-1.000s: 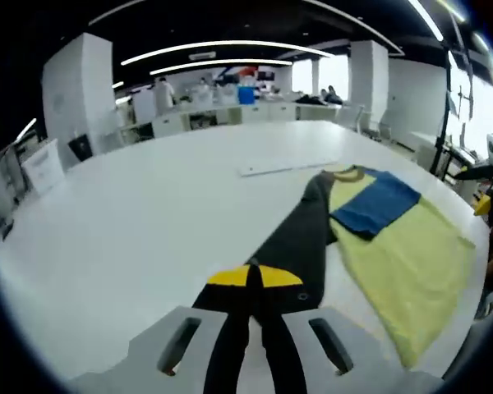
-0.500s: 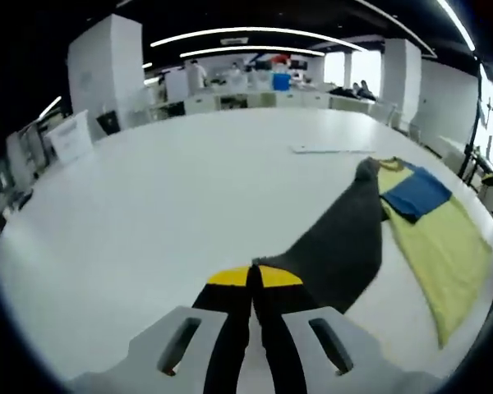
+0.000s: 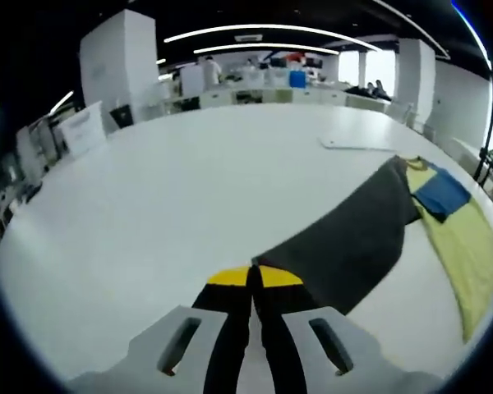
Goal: Fold the garment on the visible template until the final outline fits inside the template.
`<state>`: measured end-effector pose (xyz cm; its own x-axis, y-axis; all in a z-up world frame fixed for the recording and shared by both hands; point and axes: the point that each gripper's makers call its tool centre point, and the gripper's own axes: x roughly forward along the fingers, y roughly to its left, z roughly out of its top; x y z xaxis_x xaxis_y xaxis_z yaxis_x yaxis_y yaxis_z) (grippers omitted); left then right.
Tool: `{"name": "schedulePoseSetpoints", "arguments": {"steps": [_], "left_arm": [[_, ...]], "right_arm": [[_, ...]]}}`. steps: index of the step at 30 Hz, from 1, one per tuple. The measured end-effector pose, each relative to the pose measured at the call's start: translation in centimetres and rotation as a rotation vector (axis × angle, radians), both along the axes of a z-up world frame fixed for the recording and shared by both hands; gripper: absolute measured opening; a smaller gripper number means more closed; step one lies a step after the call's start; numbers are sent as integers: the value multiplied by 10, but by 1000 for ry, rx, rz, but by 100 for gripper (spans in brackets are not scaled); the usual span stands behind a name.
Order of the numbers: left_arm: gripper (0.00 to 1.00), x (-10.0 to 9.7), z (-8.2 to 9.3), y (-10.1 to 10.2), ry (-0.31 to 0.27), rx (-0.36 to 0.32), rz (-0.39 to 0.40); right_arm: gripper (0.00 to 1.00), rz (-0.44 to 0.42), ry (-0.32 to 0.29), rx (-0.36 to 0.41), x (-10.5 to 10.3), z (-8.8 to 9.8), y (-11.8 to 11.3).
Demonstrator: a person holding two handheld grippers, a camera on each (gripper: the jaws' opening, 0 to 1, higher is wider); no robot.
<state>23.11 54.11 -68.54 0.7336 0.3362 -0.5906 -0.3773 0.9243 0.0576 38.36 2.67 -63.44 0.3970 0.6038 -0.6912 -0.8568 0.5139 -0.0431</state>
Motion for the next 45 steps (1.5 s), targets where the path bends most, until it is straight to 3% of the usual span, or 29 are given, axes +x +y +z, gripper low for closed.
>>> {"name": "schedulePoseSetpoints", "arguments": {"steps": [13, 19, 27, 33, 39, 45], "left_arm": [[0, 19, -17, 34, 121, 113, -79], [0, 27, -22, 48, 120, 104, -61], [0, 21, -28, 55, 155, 141, -43], [2, 20, -27, 52, 148, 158, -69], [21, 10, -13, 57, 147, 206, -57], [27, 4, -2, 39, 55, 110, -52]], "right_arm": [[98, -5, 3, -13, -1, 0, 0], [98, 0, 9, -7, -4, 0, 4], [98, -15, 10, 8, -2, 4, 2], [99, -14, 11, 17, -5, 7, 3], [99, -2, 8, 34, -10, 16, 7], [99, -1, -2, 48, -12, 22, 8]]}}
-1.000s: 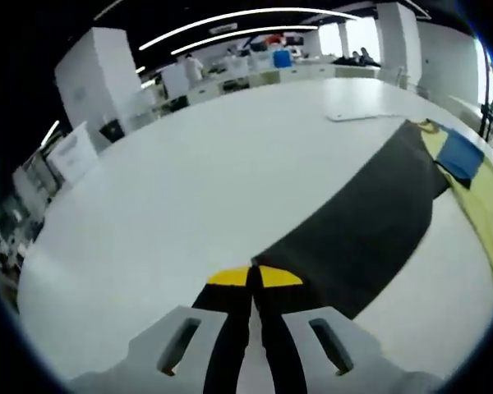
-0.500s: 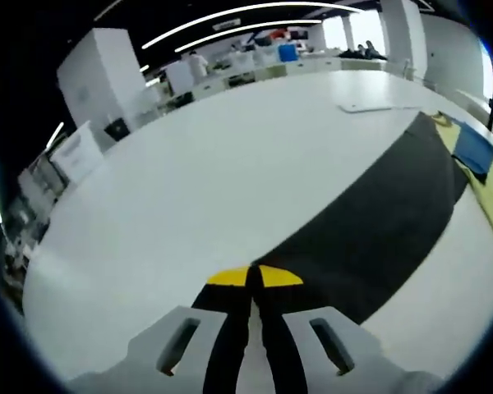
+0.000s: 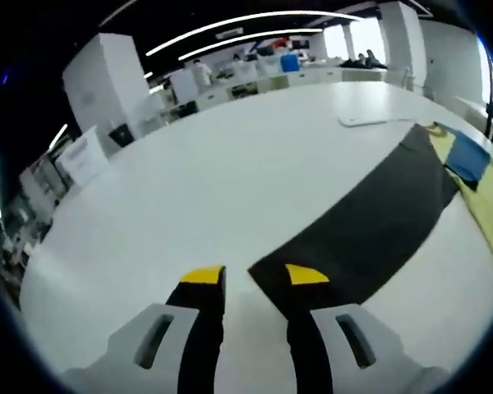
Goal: Fold the garment on the visible template until the final outline fits inside the template.
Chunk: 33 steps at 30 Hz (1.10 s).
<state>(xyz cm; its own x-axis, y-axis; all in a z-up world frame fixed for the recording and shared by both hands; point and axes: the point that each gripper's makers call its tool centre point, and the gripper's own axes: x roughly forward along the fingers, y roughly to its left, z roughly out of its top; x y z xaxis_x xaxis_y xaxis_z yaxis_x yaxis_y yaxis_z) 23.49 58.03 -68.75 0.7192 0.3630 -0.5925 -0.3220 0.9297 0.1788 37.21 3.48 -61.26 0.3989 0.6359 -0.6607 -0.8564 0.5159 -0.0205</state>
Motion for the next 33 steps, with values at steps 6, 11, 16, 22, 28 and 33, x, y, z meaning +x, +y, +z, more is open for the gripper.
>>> {"name": "schedulePoseSetpoints", "arguments": {"steps": [6, 11, 16, 22, 28, 33], "left_arm": [[31, -7, -4, -19, -18, -73, 29], [27, -12, -7, -22, -27, -106, 84], [23, -18, -14, -25, -20, -163, 157], [21, -26, -24, -29, 27, -195, 209], [15, -27, -30, -32, 25, -250, 248], [13, -28, -30, -32, 11, -283, 298]], "right_arm": [[99, 11, -1, -11, -3, -1, -1], [99, 9, -1, -7, -3, 0, -1], [99, 8, -4, -6, -4, 1, -2], [99, 13, -4, -8, -7, 1, -3], [99, 10, -5, -7, -9, 2, -3], [99, 9, -9, -14, -8, 2, -5]]}}
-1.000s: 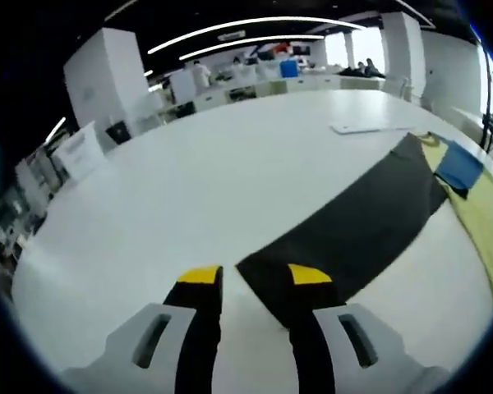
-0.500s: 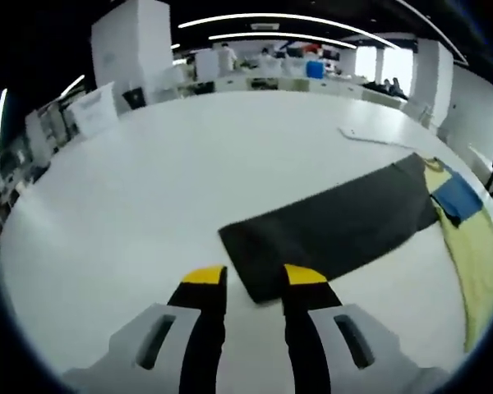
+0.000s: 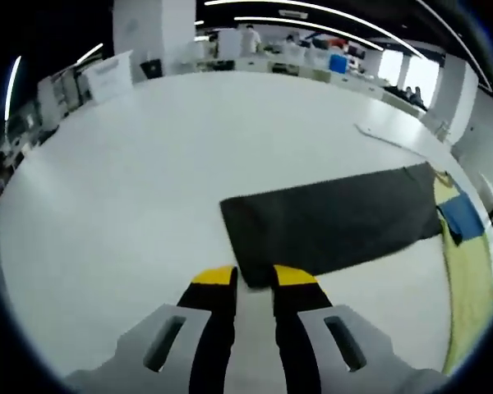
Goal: Fold the garment on the visible template until the final outline fits inside the template.
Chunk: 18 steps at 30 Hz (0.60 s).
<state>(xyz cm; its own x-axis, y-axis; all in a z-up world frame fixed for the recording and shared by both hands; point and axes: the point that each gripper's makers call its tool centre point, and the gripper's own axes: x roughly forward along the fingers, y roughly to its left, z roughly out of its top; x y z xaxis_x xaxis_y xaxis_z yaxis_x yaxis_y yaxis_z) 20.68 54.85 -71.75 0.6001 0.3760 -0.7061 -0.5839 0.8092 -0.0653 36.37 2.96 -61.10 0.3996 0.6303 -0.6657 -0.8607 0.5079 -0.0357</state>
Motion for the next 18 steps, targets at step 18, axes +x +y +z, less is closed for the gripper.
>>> {"name": "schedulePoseSetpoints", "arguments": {"steps": [18], "left_arm": [[0, 3, 3, -5, 28, -72, 42]], "right_arm": [[98, 2, 0, -7, -5, -2, -4]]}}
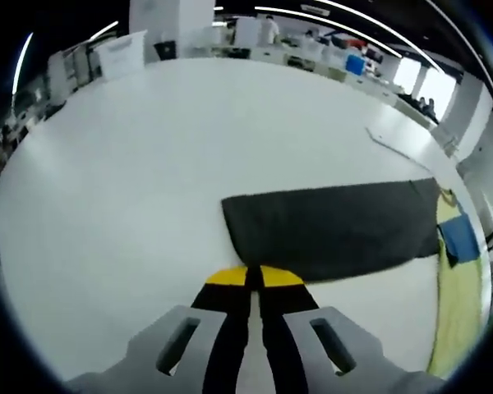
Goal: Fold the garment on the visible template until the final outline fits inside the template.
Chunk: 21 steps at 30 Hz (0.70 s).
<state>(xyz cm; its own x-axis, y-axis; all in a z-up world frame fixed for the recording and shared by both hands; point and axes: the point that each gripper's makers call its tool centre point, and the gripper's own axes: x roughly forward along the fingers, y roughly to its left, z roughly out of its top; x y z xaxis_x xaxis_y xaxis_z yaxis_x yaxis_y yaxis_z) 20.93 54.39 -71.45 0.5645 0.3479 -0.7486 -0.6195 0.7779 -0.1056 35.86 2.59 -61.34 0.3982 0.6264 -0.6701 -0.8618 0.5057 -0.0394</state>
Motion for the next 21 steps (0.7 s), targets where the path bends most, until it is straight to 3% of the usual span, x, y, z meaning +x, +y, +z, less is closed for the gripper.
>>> {"name": "schedulePoseSetpoints", "arguments": {"steps": [12, 21], "left_arm": [[0, 10, 18, 0, 5, 89, -70], [0, 29, 32, -6, -35, 110, -128]], "right_arm": [[99, -7, -3, 10, 0, 3, -2], [99, -19, -11, 17, 0, 6, -5]]}}
